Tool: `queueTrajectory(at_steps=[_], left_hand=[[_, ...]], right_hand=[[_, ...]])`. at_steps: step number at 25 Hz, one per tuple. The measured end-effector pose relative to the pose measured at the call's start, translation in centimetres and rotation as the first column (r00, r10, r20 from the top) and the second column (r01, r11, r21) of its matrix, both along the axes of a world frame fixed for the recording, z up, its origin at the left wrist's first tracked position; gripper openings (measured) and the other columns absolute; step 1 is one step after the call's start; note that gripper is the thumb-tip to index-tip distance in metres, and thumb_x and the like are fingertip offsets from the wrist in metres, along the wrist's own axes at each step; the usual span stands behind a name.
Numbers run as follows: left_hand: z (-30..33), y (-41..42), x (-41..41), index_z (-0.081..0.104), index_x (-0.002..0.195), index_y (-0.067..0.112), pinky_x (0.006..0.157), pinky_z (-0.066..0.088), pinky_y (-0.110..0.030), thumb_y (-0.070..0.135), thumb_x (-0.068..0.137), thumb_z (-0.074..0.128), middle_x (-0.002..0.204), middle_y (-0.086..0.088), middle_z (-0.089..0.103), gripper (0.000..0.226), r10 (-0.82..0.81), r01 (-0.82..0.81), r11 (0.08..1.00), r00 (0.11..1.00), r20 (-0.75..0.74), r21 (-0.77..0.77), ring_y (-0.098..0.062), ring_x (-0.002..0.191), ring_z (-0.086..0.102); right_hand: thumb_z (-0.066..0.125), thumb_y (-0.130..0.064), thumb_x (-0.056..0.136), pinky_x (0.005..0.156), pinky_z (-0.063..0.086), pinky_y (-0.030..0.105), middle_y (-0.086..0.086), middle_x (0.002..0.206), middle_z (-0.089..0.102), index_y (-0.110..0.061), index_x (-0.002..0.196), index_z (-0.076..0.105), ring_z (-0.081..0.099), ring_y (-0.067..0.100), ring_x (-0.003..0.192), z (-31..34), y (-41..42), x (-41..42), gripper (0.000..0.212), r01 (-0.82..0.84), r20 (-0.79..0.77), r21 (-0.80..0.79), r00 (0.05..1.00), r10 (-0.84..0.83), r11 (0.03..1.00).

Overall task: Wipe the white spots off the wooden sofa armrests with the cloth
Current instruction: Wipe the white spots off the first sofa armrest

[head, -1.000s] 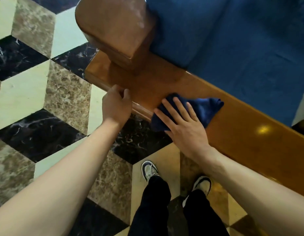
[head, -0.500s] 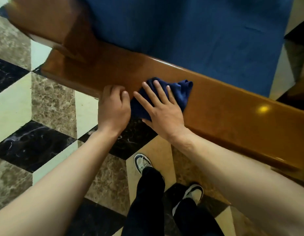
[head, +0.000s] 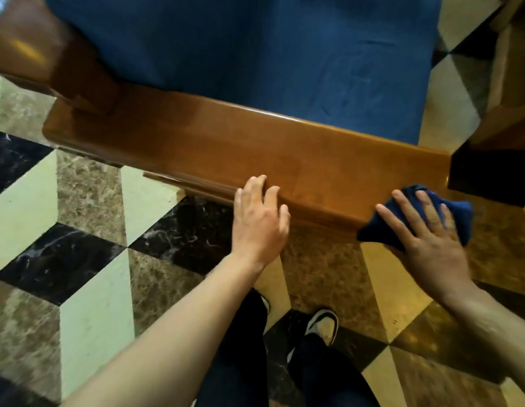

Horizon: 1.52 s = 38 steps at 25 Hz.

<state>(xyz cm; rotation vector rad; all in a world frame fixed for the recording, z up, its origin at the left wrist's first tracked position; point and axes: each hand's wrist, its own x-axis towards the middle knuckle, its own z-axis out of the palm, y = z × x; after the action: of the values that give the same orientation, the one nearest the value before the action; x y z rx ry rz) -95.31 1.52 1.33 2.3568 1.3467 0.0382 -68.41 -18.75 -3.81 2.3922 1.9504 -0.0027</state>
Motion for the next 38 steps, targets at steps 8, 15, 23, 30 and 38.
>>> queueTrajectory(at_steps=[8, 15, 23, 30, 38], left_hand=[[-0.5, -2.1, -3.2, 0.050, 0.143, 0.014, 0.126, 0.019, -0.053, 0.041, 0.100, 0.042, 0.158, -0.016, 0.037, 0.051, 0.135, -0.137, 0.990, 0.990, -0.027, -0.045, -0.031, 0.151, 0.026], [-0.1, 3.8, -10.6, 0.050, 0.143, 0.012, 0.122, 0.024, -0.054, 0.041, 0.100, 0.040, 0.156, -0.016, 0.040, 0.052, 0.309, -0.306, 0.949, 0.950, 0.035, -0.073, -0.031, 0.148, 0.030], [-0.2, 15.1, -20.9, 0.047, 0.143, 0.011, 0.121, 0.025, -0.052, 0.034, 0.101, 0.043, 0.155, -0.017, 0.039, 0.048, 0.377, -0.375, 0.926, 0.922, 0.087, -0.030, -0.036, 0.145, 0.031], [-0.6, 23.1, -23.2, 0.034, 0.156, 0.025, 0.126, 0.014, -0.054, 0.014, 0.097, 0.046, 0.171, -0.006, 0.016, 0.062, -0.042, 0.042, 0.999, 0.999, -0.031, -0.005, -0.030, 0.158, 0.005], [-0.3, 19.8, -17.1, 0.036, 0.156, 0.029, 0.128, 0.004, -0.050, 0.025, 0.096, 0.044, 0.169, -0.006, 0.021, 0.060, -0.043, 0.042, 0.999, 0.998, -0.054, -0.019, -0.030, 0.157, 0.009]], right_hand=[[0.058, -0.002, 0.095, 0.118, 0.027, 0.067, 0.003, 0.171, 0.008, -0.020, 0.160, 0.026, 0.019, 0.045, 0.152, 0.6, -0.1, -5.9, 0.075, 0.563, -0.471, 0.034, 0.738, -0.484, 0.825], [0.039, -0.043, 0.105, 0.117, -0.006, 0.072, -0.004, 0.172, 0.008, -0.034, 0.160, 0.023, -0.009, 0.059, 0.148, 3.7, 14.1, -8.3, 0.058, 0.585, -0.334, -0.149, 0.729, -0.597, 0.798], [0.026, -0.062, 0.099, 0.120, 0.010, 0.060, 0.005, 0.154, 0.037, -0.047, 0.153, 0.028, 0.030, 0.046, 0.139, 3.1, 34.8, -14.8, 0.056, 0.352, -0.309, -0.180, 0.866, -0.392, 0.919], [0.023, -0.060, 0.102, 0.122, -0.009, 0.065, -0.007, 0.172, 0.004, -0.045, 0.159, 0.014, -0.013, 0.043, 0.155, 1.9, 39.5, -32.7, 0.060, 0.021, -0.264, -0.119, 0.963, -0.052, 0.993], [0.020, -0.083, 0.091, 0.124, -0.009, 0.054, -0.009, 0.172, -0.003, -0.052, 0.157, 0.004, -0.010, 0.030, 0.157, 2.1, 30.5, -19.0, 0.075, 0.113, -0.214, -0.125, 0.967, -0.138, 0.986]])
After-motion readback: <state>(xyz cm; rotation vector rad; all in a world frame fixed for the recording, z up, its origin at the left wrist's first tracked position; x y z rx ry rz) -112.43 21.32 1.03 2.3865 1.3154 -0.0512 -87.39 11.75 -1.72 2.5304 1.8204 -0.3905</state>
